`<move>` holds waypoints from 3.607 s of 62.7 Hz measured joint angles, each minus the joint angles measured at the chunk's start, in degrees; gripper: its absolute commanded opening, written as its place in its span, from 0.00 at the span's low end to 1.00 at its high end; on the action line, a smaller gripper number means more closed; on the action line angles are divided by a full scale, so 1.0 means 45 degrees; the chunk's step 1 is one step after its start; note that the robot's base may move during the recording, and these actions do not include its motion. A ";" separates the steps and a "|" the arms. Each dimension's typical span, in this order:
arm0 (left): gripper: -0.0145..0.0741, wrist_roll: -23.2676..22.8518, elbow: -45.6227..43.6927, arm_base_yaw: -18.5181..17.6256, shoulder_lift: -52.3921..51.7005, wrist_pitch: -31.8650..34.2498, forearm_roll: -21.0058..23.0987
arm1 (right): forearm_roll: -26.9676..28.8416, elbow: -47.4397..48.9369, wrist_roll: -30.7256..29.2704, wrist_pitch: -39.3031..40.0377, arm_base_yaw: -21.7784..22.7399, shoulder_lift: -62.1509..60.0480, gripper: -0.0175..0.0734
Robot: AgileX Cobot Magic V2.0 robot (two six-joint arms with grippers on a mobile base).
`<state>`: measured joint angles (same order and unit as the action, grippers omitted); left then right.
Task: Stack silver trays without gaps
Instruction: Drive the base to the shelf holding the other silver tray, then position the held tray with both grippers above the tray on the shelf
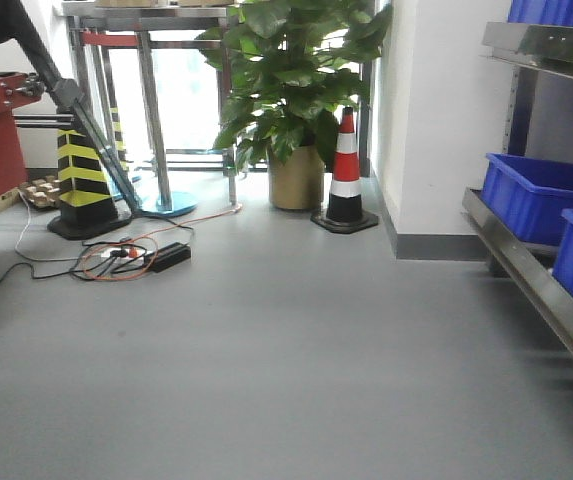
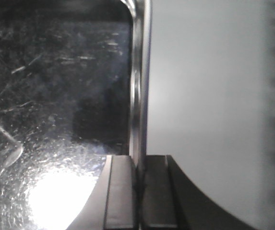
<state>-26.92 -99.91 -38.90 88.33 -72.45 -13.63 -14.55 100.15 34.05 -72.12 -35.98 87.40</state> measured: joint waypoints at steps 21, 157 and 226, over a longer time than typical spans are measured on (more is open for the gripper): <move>0.11 -0.0104 0.0000 0.0000 0.0255 -0.0023 0.0084 | -0.0119 0.0000 0.0000 0.0000 0.0000 0.0000 0.25; 0.11 -0.0104 -0.0023 0.0022 0.0282 -0.0020 0.0150 | -0.0203 0.0000 -0.0074 0.0000 0.0049 0.0075 0.25; 0.11 -0.0063 -0.0046 0.0022 0.0282 -0.0020 -0.0257 | 0.0028 0.0000 -0.0028 0.0000 0.0049 0.0075 0.25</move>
<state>-27.20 -100.12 -38.80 89.60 -72.54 -14.79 -14.42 100.15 33.93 -72.12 -35.76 87.74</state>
